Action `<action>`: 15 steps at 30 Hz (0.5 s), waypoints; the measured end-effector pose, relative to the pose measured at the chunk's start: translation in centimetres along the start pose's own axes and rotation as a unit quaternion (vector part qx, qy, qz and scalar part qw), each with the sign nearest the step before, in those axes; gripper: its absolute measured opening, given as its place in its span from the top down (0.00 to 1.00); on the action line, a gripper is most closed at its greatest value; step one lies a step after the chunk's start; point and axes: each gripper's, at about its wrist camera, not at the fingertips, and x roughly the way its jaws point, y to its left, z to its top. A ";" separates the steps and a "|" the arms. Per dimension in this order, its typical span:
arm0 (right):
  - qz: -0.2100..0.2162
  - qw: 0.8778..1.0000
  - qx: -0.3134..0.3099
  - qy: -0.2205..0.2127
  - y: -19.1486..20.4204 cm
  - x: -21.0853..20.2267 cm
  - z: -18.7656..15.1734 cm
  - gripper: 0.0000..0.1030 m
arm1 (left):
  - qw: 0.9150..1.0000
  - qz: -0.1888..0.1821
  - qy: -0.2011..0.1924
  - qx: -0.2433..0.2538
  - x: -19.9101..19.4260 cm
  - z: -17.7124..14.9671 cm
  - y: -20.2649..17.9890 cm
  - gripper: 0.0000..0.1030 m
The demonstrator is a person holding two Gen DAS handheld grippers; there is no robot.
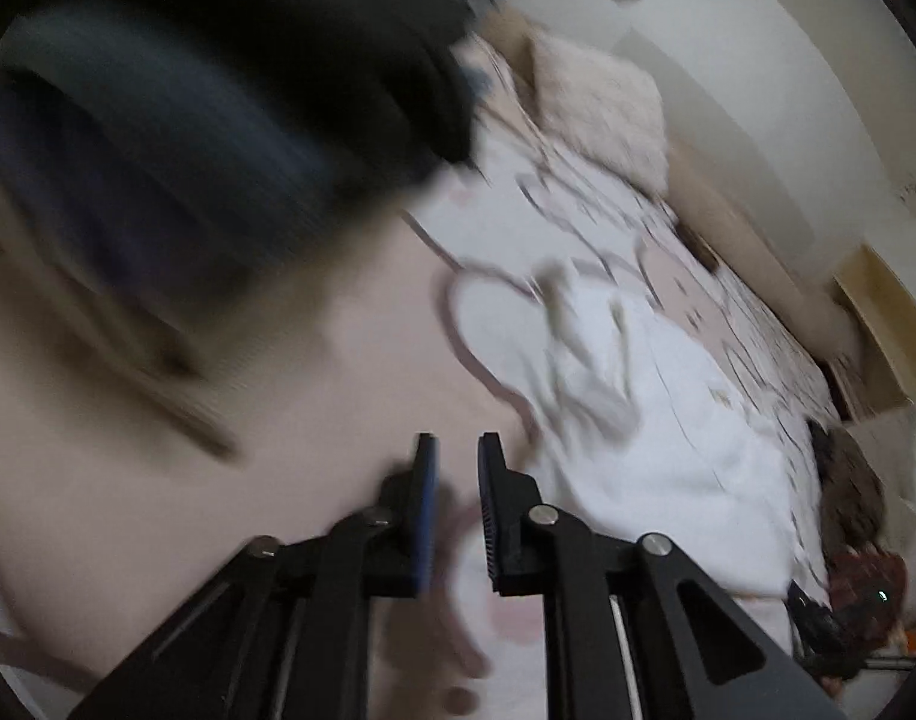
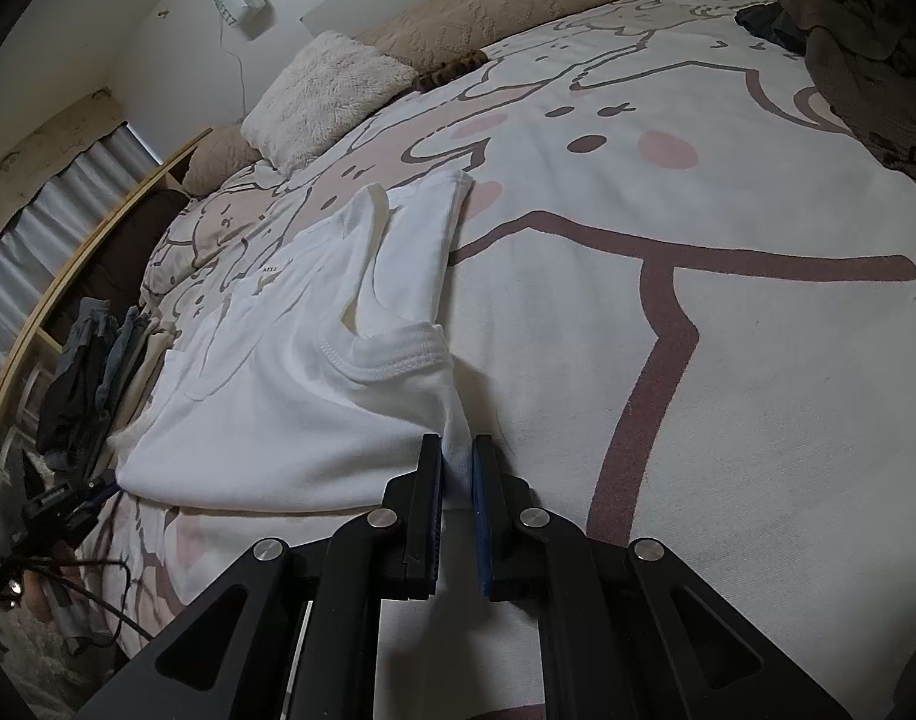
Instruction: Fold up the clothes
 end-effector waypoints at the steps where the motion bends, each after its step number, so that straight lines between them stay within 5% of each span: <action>1: 0.000 1.000 0.000 0.000 0.0 0.0 0.0 0.93 | 1.000 0.007 -0.012 0.005 -0.8 0.3 0.3 0.84; 4: 0.007 1.000 0.006 -0.002 -0.2 -0.1 0.0 0.93 | 0.998 0.002 -0.026 0.055 -2.1 1.2 -0.7 0.84; 8: 0.008 1.000 0.026 -0.006 -0.1 -0.9 0.1 0.93 | 0.985 -0.059 0.011 0.165 -0.4 0.5 -6.2 0.80; 12: -0.003 0.999 0.041 -0.036 1.0 -4.0 0.1 0.93 | 0.971 -0.031 0.045 0.231 3.4 -0.6 -8.7 0.78; 15: -0.020 0.998 0.037 -0.054 1.6 -6.6 0.3 0.93 | 0.975 0.021 0.053 0.214 5.0 -0.1 -7.1 0.78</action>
